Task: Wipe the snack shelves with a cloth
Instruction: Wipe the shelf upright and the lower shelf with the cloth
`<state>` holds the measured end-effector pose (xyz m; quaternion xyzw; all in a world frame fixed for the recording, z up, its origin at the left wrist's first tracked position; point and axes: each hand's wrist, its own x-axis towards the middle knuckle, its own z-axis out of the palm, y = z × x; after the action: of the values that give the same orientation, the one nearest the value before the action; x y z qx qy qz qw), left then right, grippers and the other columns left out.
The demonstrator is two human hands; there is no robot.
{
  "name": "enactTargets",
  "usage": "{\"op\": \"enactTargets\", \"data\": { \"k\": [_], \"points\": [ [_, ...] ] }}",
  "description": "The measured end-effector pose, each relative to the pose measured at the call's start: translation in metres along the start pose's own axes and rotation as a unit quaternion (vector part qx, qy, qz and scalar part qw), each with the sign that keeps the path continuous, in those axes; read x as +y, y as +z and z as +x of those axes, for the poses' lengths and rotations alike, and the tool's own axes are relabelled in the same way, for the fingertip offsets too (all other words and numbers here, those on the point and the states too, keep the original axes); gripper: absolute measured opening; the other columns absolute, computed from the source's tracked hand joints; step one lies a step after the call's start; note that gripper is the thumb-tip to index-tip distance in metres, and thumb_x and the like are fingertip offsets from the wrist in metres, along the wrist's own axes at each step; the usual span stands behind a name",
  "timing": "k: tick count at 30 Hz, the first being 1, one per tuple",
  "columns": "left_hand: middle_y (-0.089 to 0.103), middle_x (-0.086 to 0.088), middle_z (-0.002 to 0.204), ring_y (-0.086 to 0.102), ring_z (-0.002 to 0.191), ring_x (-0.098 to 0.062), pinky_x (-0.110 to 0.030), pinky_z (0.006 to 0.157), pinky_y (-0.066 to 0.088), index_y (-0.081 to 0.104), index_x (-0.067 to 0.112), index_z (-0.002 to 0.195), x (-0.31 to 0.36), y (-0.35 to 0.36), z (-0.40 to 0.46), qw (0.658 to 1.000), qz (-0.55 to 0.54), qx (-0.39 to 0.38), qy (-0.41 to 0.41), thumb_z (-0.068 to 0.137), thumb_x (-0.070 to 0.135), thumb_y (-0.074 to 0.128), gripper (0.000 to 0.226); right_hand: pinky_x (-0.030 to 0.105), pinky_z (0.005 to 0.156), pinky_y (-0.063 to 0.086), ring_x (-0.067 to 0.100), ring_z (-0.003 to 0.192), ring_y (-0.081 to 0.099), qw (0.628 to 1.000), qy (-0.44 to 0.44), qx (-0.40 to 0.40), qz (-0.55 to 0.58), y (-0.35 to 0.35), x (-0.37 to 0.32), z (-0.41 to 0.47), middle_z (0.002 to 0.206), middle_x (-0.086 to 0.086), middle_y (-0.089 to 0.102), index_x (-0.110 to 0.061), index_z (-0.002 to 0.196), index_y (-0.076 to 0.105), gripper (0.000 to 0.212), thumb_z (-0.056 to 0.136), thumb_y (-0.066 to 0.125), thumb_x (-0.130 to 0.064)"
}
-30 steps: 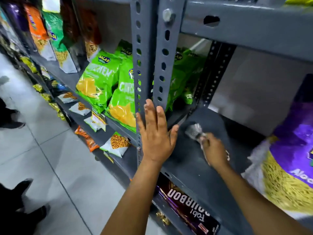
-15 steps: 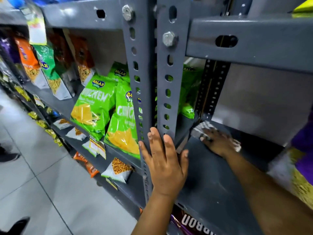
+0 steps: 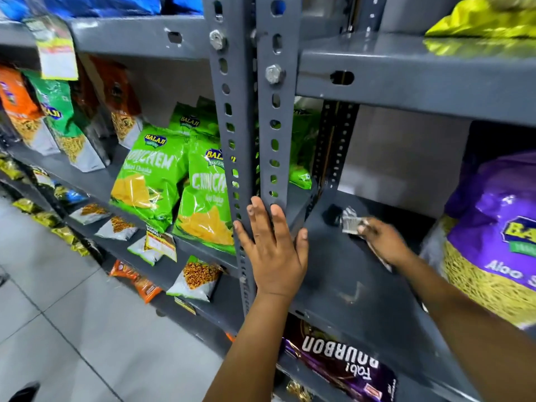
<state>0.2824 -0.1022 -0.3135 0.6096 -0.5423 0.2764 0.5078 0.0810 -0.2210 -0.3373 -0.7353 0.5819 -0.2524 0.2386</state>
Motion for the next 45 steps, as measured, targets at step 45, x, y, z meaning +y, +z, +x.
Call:
{"op": "enactTargets", "data": {
  "k": [45],
  "points": [
    [0.012, -0.030, 0.150, 0.005, 0.138, -0.034, -0.070, 0.104, 0.009, -0.011, 0.012, 0.142, 0.015, -0.039, 0.005, 0.981, 0.039, -0.183, -0.055, 0.093, 0.049, 0.023, 0.071, 0.039, 0.106, 0.030, 0.025, 0.124, 0.040, 0.957, -0.090, -0.276, -0.029, 0.029, -0.072, -0.109, 0.135, 0.012, 0.047, -0.022, 0.116, 0.055, 0.040, 0.078, 0.068, -0.020]
  ]
}}
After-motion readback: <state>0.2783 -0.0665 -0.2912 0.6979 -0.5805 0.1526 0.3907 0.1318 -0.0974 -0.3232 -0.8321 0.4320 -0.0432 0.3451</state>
